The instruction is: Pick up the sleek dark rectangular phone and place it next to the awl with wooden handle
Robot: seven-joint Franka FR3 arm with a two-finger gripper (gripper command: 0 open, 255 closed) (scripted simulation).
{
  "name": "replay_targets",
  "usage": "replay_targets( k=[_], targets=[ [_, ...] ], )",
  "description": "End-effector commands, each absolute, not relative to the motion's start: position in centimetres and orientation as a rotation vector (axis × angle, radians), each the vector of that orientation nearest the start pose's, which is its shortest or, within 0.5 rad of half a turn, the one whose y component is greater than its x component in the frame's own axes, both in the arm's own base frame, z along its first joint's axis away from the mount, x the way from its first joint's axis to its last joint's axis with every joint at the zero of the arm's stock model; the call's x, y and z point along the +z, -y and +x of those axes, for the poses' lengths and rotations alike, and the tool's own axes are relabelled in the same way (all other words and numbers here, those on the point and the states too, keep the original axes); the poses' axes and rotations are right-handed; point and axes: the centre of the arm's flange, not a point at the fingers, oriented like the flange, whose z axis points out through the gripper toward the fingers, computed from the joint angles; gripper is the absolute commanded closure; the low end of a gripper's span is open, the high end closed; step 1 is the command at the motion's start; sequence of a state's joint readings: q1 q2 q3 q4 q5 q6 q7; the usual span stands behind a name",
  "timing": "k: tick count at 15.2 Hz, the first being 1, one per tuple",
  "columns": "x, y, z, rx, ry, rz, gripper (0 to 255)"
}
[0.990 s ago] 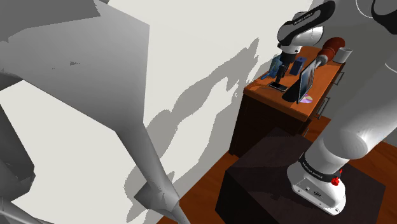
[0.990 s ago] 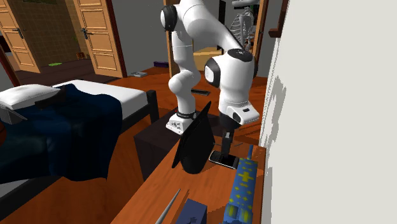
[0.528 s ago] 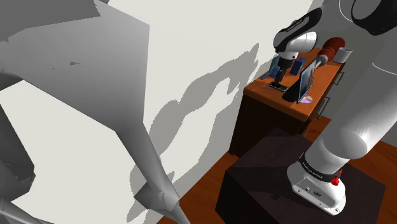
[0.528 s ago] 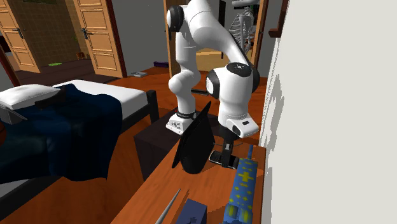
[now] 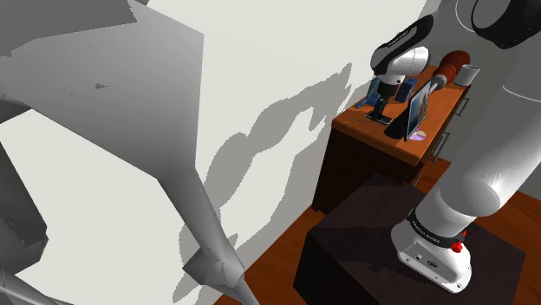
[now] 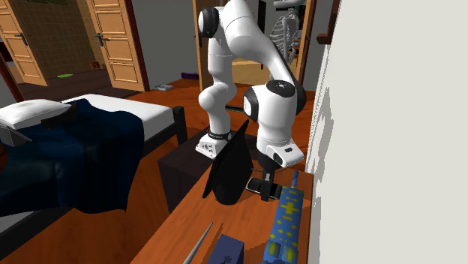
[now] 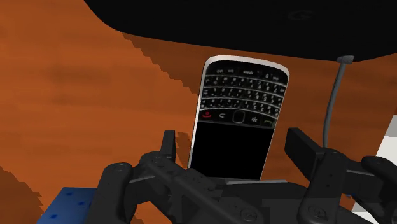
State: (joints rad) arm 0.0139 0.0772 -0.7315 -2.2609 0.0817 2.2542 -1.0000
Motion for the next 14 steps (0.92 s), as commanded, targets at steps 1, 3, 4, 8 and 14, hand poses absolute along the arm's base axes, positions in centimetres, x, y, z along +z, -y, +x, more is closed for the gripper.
replay_targets(
  k=[1, 3, 4, 8, 14],
  targets=[
    [33.1, 33.9, 39.3, 0.052, 0.352, -3.067, 0],
    [33.1, 33.9, 39.3, 0.052, 0.352, -3.067, 255],
    [33.1, 33.9, 39.3, 0.052, 0.352, -3.067, 255],
    [33.1, 33.9, 39.3, 0.052, 0.352, -3.067, 255],
    [34.6, 33.9, 39.3, 0.051, 0.352, -3.067, 255]
  ],
)
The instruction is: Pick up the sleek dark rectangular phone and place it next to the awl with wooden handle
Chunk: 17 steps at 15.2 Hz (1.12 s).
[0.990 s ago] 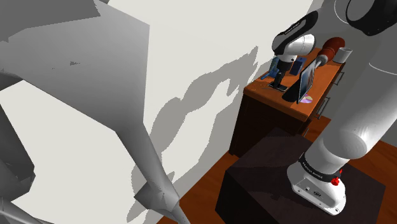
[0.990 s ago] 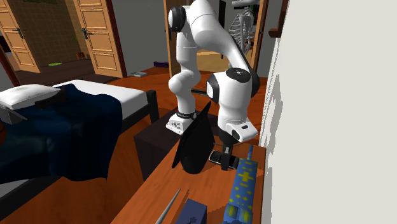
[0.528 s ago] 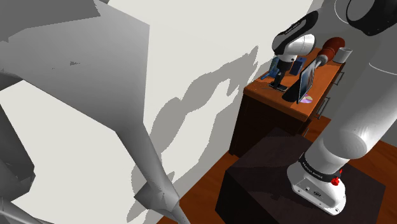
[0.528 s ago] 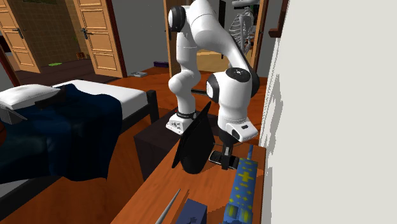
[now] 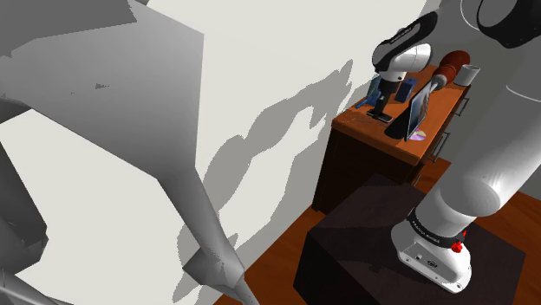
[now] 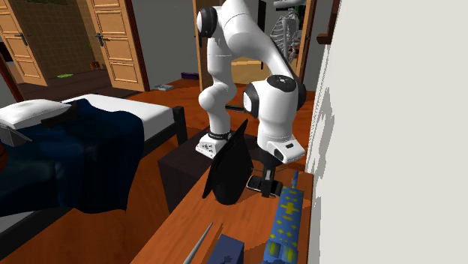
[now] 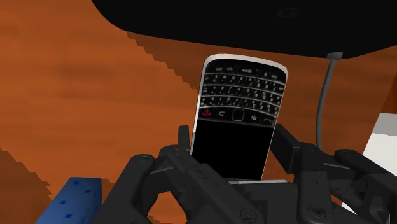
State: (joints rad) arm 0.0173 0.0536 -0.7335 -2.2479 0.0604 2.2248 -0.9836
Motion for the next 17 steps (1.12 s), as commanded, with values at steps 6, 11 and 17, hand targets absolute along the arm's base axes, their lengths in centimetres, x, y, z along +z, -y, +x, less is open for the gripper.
replay_targets(
  k=[6, 11, 17],
  targets=[
    [37.8, 33.9, 39.3, 0.051, 0.352, -3.067, 255],
    [40.5, 33.9, 39.3, 0.051, 0.352, -3.067, 255],
    [43.6, 33.9, 39.3, 0.051, 0.352, -3.067, 255]
  ],
)
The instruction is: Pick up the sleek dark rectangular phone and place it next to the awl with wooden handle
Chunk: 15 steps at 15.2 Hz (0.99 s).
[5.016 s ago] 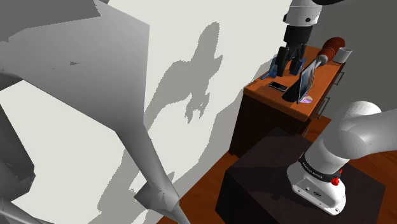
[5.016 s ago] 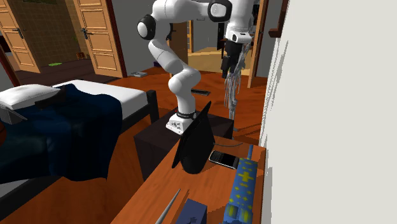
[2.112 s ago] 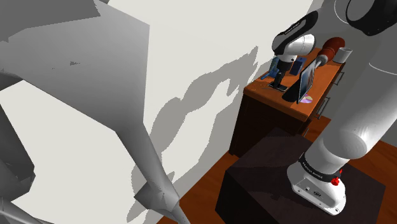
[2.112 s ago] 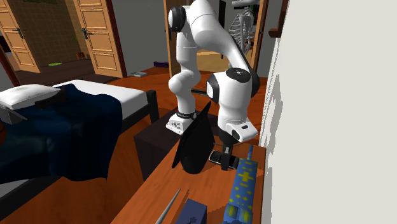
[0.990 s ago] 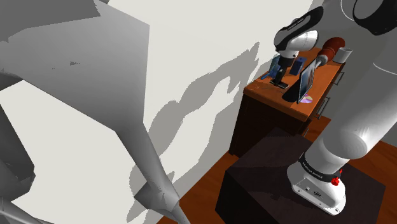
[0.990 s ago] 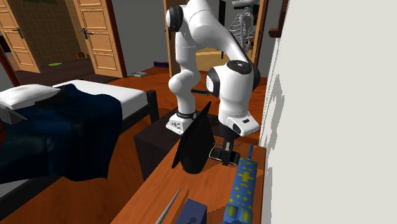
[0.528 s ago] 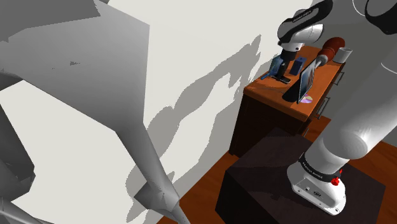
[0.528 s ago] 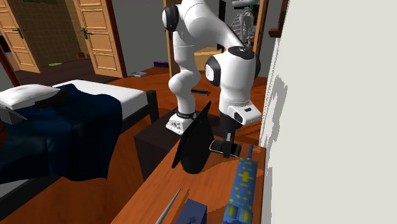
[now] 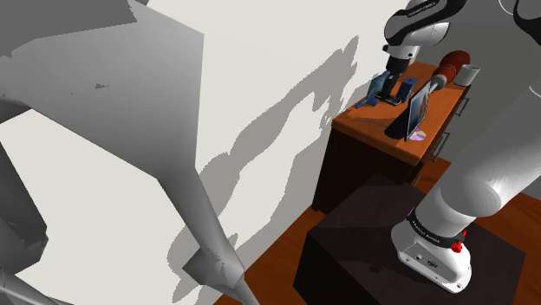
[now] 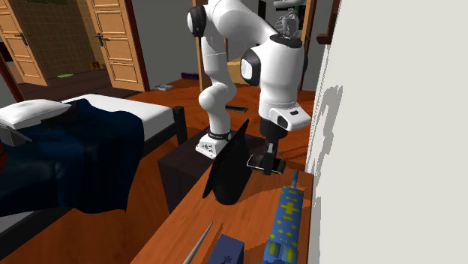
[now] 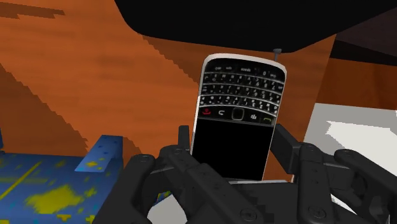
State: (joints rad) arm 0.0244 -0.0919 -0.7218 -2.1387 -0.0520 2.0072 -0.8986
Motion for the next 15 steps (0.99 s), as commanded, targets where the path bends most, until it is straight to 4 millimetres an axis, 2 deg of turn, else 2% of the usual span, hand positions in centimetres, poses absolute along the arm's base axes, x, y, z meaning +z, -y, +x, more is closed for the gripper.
replay_targets(
  k=[1, 15],
  targets=[
    [44.1, 33.9, 39.3, 0.051, 0.352, -3.067, 255],
    [51.5, 33.9, 39.3, 0.051, 0.352, -3.067, 255]
  ],
)
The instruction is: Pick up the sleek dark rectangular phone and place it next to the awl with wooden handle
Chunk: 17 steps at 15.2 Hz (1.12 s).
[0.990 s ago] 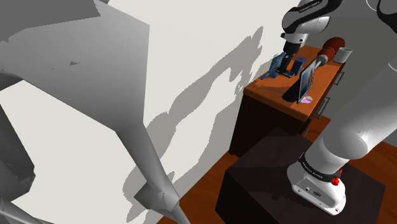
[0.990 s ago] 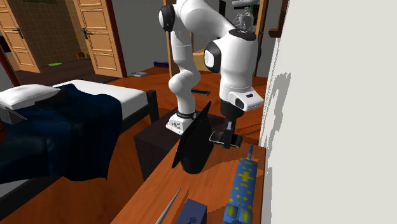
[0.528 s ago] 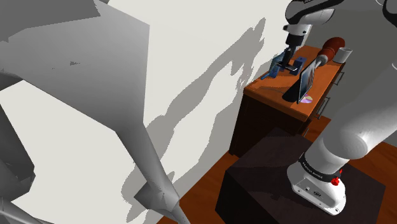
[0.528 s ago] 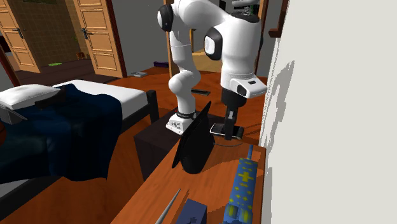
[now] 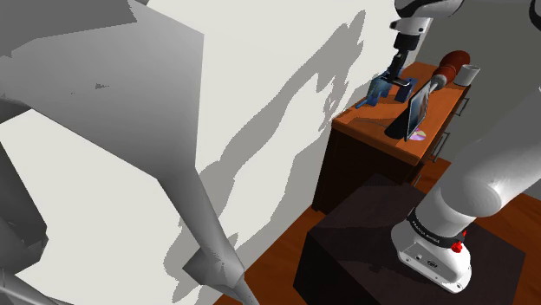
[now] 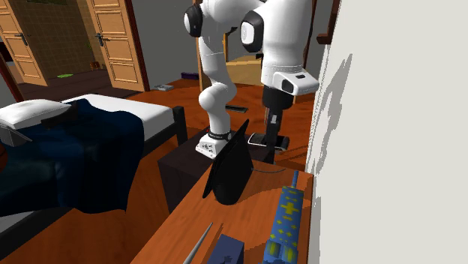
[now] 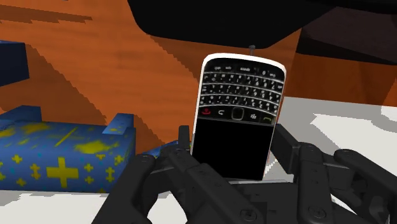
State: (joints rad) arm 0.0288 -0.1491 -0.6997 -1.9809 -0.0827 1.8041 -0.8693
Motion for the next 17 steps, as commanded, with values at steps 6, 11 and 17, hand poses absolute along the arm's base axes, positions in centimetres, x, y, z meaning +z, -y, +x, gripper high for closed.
replay_targets(
  k=[6, 11, 17],
  targets=[
    [54.7, 33.9, 39.3, 0.051, 0.352, -3.067, 255],
    [55.1, 38.4, 36.5, 0.051, 0.352, -3.067, 255],
    [55.1, 45.1, 32.3, 0.051, 0.352, -3.067, 255]
  ],
)
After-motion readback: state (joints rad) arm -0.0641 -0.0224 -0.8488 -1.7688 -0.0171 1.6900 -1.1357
